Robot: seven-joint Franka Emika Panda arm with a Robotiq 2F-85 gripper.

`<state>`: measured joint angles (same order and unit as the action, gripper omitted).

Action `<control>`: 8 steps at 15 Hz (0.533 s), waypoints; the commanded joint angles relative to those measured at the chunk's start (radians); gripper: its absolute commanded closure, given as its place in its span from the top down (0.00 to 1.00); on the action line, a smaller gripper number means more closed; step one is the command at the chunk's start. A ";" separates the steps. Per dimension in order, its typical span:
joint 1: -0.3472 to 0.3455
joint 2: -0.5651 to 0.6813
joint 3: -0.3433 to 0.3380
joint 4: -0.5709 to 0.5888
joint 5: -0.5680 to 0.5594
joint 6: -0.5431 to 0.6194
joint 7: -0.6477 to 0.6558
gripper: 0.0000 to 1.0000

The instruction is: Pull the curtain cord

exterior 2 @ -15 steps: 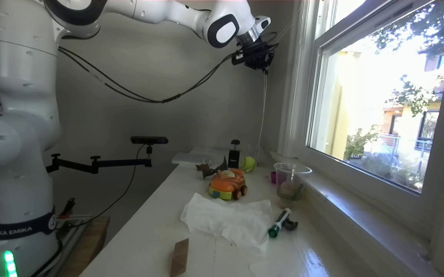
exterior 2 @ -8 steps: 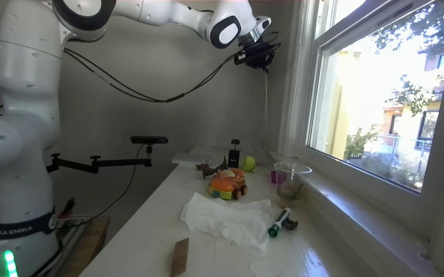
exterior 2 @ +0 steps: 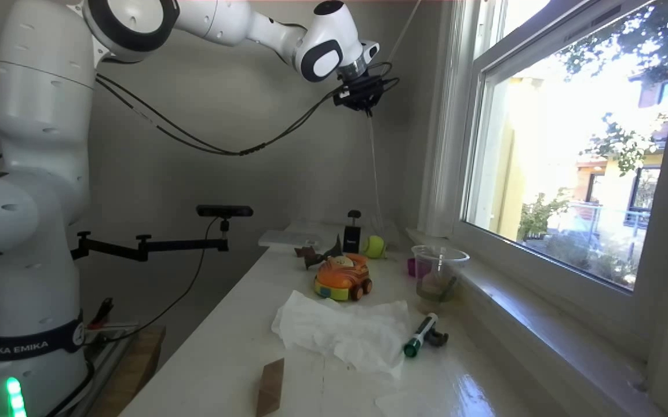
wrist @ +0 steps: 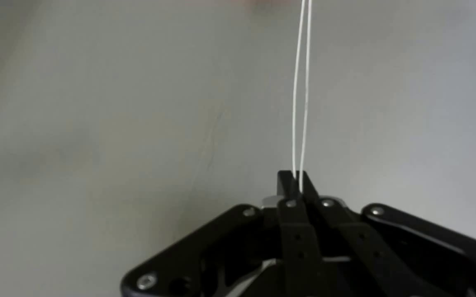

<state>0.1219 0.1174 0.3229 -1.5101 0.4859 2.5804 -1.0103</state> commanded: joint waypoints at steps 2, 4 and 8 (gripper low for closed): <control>0.007 -0.053 0.034 -0.145 0.078 -0.057 -0.079 0.00; 0.007 -0.030 0.026 -0.111 0.053 -0.040 -0.068 0.00; -0.001 0.039 0.007 0.036 -0.004 -0.022 -0.046 0.00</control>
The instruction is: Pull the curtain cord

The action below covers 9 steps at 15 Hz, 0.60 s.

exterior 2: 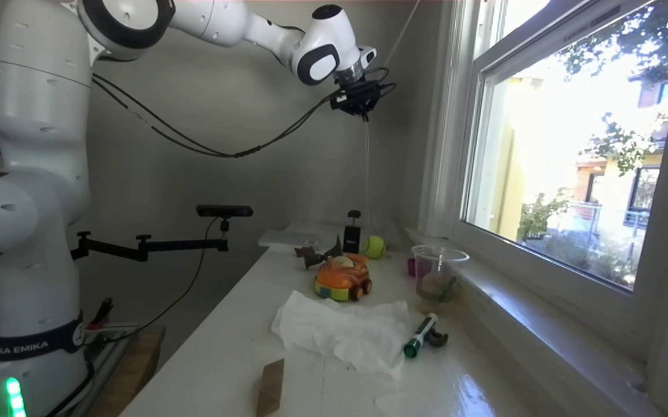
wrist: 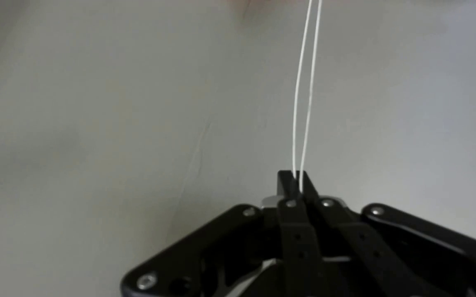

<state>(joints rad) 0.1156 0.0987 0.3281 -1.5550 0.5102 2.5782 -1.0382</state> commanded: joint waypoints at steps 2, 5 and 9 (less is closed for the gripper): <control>0.010 0.085 0.001 0.138 -0.054 -0.010 -0.019 0.00; 0.012 0.138 -0.007 0.259 -0.097 -0.006 -0.006 0.00; 0.020 0.199 -0.018 0.410 -0.152 -0.001 0.001 0.00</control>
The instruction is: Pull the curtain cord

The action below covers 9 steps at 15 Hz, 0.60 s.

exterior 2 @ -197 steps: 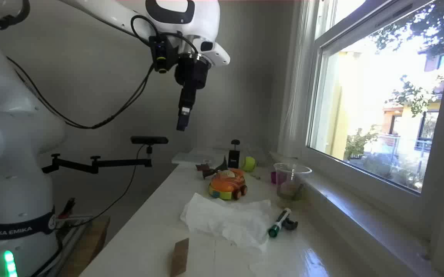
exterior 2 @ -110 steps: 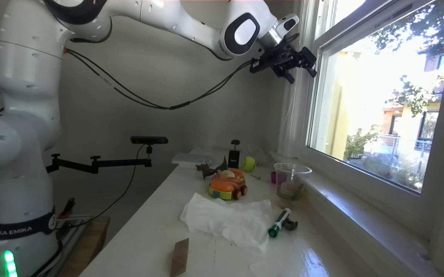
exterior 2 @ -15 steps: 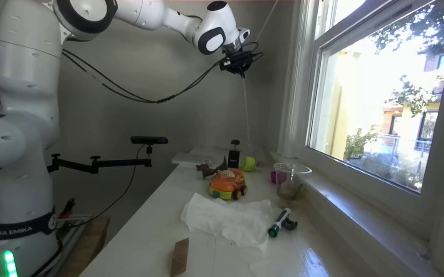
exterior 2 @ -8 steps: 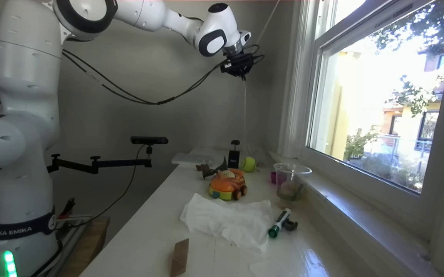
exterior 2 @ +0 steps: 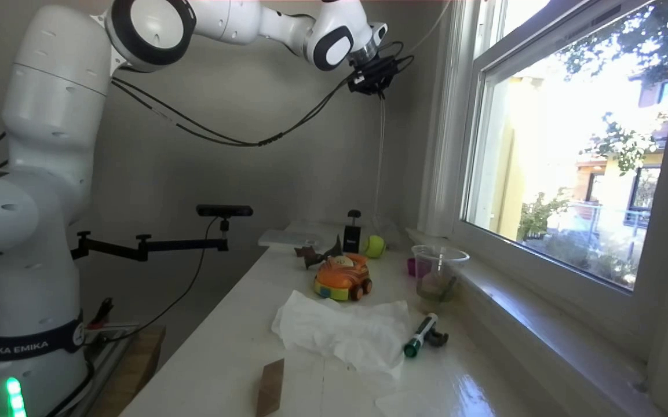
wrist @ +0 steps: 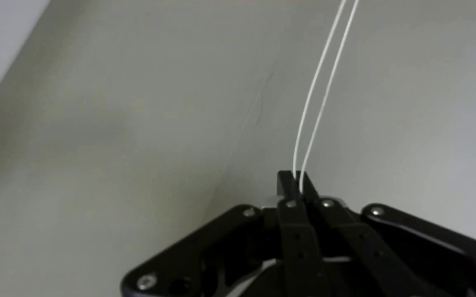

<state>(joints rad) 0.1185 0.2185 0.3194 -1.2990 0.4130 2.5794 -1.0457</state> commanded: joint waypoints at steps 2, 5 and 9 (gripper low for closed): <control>0.019 0.092 -0.012 0.181 -0.072 -0.004 0.012 0.00; 0.013 0.053 -0.007 0.058 -0.044 -0.006 0.021 0.00; 0.014 -0.007 0.003 -0.124 -0.020 -0.038 0.022 0.00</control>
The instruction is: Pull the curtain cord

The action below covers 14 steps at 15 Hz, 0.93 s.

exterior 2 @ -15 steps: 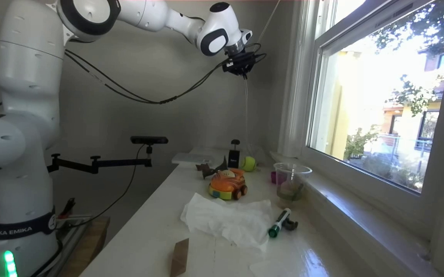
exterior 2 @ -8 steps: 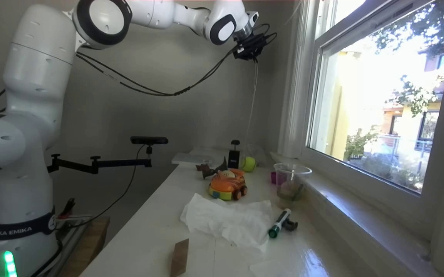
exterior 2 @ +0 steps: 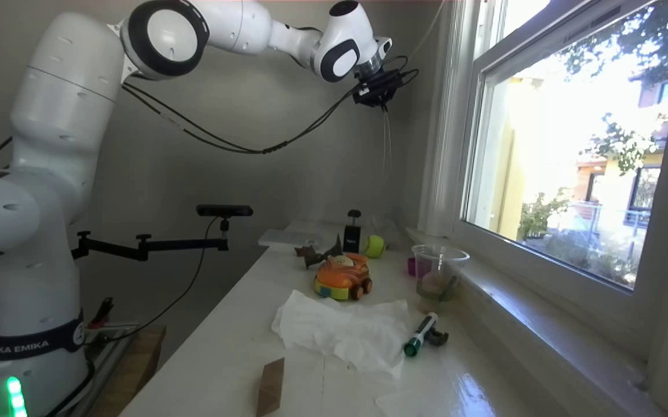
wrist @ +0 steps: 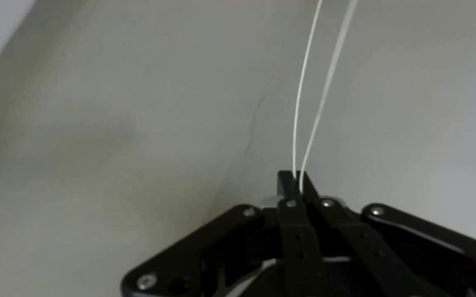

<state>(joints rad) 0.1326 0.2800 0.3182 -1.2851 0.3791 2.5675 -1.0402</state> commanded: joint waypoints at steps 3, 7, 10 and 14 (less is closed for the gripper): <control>-0.012 -0.132 0.013 -0.261 0.042 -0.026 0.004 0.00; -0.041 -0.262 0.012 -0.405 0.112 -0.055 -0.005 0.00; -0.058 -0.362 0.002 -0.516 0.194 -0.083 -0.028 0.00; -0.067 -0.469 -0.046 -0.639 0.316 -0.159 -0.083 0.00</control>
<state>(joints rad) 0.0631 -0.0814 0.2935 -1.7575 0.5901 2.5049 -1.0541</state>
